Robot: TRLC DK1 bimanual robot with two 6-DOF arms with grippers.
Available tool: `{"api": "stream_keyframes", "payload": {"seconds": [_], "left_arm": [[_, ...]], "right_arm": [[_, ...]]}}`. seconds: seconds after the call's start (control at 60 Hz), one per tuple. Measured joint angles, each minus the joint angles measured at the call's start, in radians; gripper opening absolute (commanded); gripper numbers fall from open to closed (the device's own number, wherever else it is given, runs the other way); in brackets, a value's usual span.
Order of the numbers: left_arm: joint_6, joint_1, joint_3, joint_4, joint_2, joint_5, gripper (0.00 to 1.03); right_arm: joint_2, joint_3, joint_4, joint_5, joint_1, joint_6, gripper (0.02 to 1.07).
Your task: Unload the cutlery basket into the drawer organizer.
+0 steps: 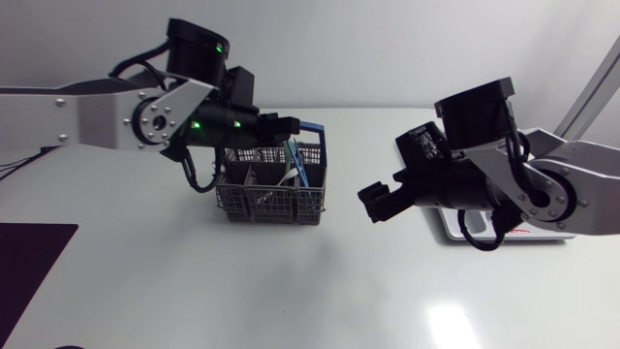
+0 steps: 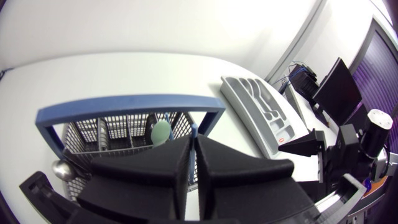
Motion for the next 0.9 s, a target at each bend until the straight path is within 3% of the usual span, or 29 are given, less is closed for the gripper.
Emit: {"api": "stream_keyframes", "payload": {"seconds": [0.317, 0.517, 0.767, 0.9], "left_arm": [[0.146, -0.154, -0.016, -0.007, -0.295, -0.190, 0.04], [0.164, -0.250, -0.017, -0.064, -0.332, -0.203, 0.04], [0.122, -0.214, -0.005, -0.151, -0.260, 0.036, 0.04], [0.092, -0.195, 0.018, -0.188, -0.186, 0.127, 0.04]], "right_arm": [[-0.117, -0.036, 0.022, 0.055, 0.048, -0.129, 1.03], [-0.211, -0.030, -0.084, -0.017, 0.047, -0.148, 1.03], [-0.223, 0.024, -0.177, -0.179, 0.019, -0.150, 1.02], [-0.198, 0.065, -0.177, -0.221, 0.021, -0.150, 0.92]]}}
